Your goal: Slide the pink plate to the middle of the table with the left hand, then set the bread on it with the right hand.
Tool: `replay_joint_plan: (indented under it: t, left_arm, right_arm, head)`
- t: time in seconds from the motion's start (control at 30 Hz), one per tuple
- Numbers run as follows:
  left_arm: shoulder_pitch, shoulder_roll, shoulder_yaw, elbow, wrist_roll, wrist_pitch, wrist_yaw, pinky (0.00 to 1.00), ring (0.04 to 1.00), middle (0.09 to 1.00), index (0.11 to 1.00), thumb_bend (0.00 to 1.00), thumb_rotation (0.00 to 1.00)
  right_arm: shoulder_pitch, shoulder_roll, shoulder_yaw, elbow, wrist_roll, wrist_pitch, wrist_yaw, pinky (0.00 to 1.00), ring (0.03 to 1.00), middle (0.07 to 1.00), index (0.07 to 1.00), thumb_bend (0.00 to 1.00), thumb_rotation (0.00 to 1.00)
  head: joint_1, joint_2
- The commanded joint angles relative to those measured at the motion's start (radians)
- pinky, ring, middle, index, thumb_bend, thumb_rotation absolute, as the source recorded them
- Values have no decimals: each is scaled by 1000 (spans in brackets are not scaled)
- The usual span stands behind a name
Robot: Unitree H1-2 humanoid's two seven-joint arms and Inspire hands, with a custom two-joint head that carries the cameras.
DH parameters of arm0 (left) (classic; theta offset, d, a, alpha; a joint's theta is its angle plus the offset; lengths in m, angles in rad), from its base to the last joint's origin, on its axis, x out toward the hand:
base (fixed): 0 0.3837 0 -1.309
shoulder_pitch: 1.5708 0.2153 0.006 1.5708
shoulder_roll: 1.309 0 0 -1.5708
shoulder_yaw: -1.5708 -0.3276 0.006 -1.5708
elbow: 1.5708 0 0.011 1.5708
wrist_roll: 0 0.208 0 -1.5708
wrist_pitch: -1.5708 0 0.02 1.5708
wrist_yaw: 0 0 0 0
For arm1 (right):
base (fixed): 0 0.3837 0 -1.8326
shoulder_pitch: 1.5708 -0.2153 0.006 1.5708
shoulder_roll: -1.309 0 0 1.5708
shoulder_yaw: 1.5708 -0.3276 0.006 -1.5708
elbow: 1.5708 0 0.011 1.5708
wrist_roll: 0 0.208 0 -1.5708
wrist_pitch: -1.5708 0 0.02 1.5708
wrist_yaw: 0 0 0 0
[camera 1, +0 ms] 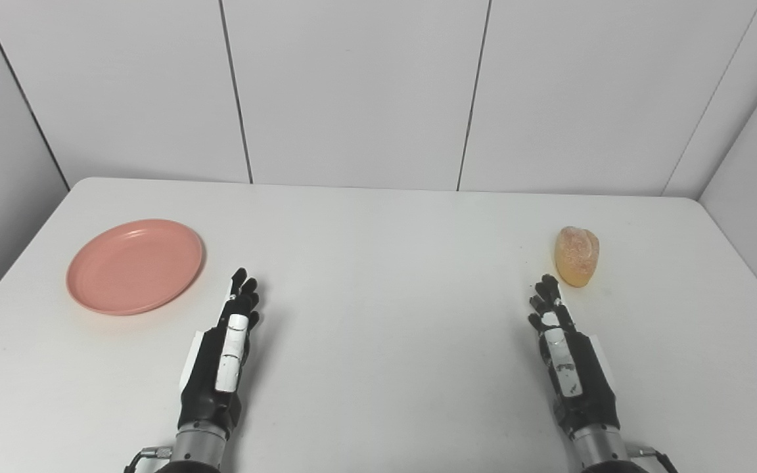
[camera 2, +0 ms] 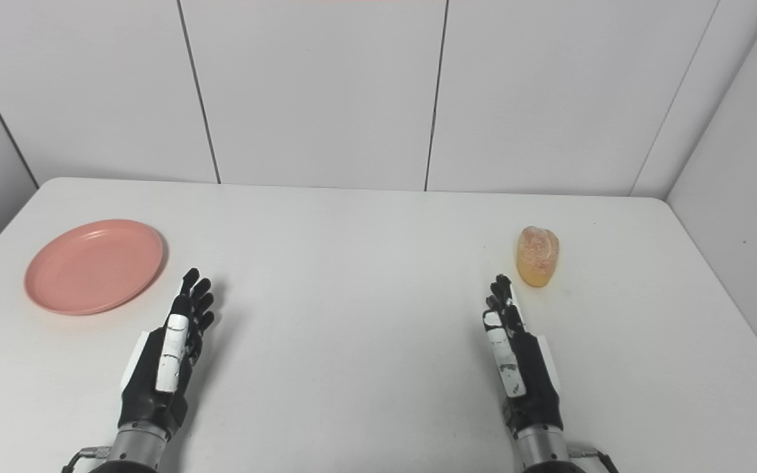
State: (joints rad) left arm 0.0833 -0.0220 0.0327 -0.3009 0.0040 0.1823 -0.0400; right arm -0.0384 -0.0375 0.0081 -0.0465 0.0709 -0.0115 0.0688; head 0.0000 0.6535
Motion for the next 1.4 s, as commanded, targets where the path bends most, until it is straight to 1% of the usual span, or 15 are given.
replay_joint_plan:
  t: [0.0, 0.13, 0.27, 0.73, 1.03, 1.13, 1.27, 1.3, 1.37]
  left_arm:
    - [7, 25, -1, -25, 4, -8, -2, 1000, 1000, 1000, 1000, 758, 1000]
    - [7, 28, -2, -27, 3, -9, -5, 1000, 1000, 1000, 1000, 758, 1000]
    - [5, 26, 2, -27, -7, -2, -7, 1000, 1000, 1000, 1000, 758, 1000]
    - [5, 28, 5, -34, -7, 6, -7, 1000, 1000, 1000, 1000, 751, 1000]
    - [6, 27, 1, -25, -7, -3, -10, 1000, 1000, 1000, 1000, 767, 1000]
    - [9, 19, -6, -14, 3, -14, -4, 1000, 1000, 1000, 1000, 766, 1000]
    - [13, 2, -19, 17, 18, -33, 10, 1000, 1000, 1000, 1000, 773, 1000]
    - [13, 0, -22, 23, 20, -38, 12, 1000, 1000, 1000, 1000, 775, 1000]
    - [14, -9, -31, 46, 28, -60, 18, 1000, 1000, 1000, 1000, 773, 1000]
  right_arm:
    - [-14, -3, 0, -27, 7, -31, 7, 1000, 1000, 1000, 1000, 814, 925]
    - [-14, -3, 0, -30, 2, -30, 10, 1000, 1000, 1000, 1000, 814, 932]
    - [-15, -1, 0, -27, 3, -33, 11, 1000, 1000, 1000, 1000, 844, 932]
    - [-13, -3, 0, -39, 8, -21, 16, 1000, 1000, 1000, 1000, 815, 932]
    - [-13, -9, -2, -23, 16, -40, 24, 1000, 1000, 1000, 1000, 833, 936]
    - [-11, -15, -6, -8, 19, -55, 29, 1000, 1000, 1000, 1000, 831, 938]
    - [-9, -28, -14, 28, 33, -87, 46, 1000, 1000, 1000, 1000, 791, 951]
    - [-10, -31, -16, 34, 35, -92, 49, 1000, 1000, 1000, 1000, 788, 955]
    - [-9, -40, -21, 53, 49, -105, 59, 1000, 1000, 1000, 1000, 795, 952]
  head:
    - [1, -1]
    - [1, -3]
    - [0, -5]
    - [0, 2]
    - [16, -14]
    - [47, -46]
    - [99, -95]
    - [99, -95]
    - [133, -130]
